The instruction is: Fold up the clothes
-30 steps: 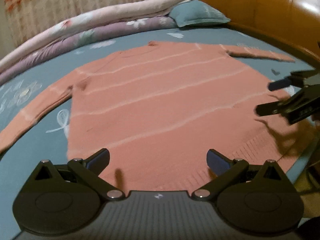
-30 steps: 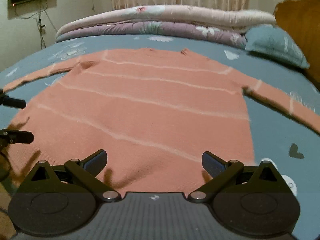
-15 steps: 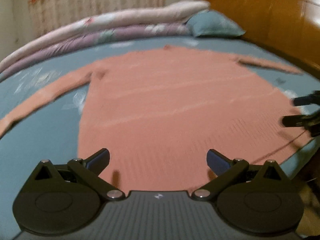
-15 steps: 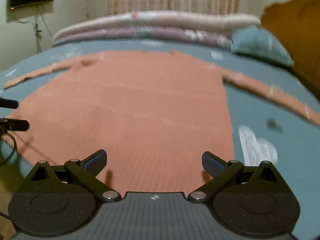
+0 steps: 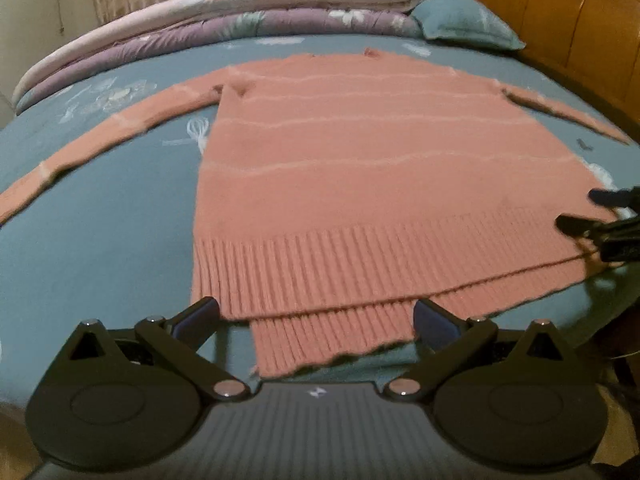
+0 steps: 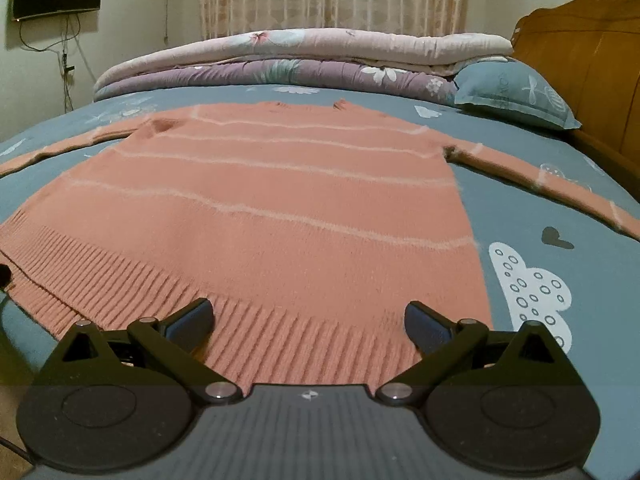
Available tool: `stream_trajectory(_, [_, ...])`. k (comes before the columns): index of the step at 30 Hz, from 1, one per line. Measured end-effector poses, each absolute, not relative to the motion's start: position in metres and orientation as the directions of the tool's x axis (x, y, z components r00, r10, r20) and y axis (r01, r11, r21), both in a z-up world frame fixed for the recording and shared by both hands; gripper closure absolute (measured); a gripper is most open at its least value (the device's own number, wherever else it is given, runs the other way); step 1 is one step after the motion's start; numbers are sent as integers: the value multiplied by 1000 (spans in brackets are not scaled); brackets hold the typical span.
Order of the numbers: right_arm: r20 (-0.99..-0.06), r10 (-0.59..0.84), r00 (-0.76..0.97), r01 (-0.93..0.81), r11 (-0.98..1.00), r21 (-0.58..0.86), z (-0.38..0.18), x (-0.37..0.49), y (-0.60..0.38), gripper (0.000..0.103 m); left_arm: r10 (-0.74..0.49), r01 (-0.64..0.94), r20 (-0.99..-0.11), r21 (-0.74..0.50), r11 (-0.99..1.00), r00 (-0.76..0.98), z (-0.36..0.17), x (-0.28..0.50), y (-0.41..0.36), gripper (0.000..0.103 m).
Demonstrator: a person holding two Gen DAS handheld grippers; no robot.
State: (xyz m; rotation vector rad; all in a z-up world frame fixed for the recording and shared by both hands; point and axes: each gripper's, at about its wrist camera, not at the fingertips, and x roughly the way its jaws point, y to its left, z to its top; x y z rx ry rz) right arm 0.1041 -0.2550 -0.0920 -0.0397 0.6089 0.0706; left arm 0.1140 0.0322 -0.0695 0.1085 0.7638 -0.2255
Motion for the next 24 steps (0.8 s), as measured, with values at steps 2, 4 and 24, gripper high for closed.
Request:
stream_trajectory(2, [-567, 50, 822, -72, 997, -16, -93, 104, -255, 0, -181, 255, -672, 13, 967, 718, -62, 124, 28, 0])
stream_trajectory(4, [-561, 48, 827, -69, 998, -15, -94, 102, -254, 0, -201, 272, -662, 4, 962, 721, -58, 140, 21, 0])
stream_trajectory(24, [-534, 42, 845, -58, 998, -14, -98, 97, -253, 0, -171, 219, -748, -36, 975, 641, -51, 119, 35, 1])
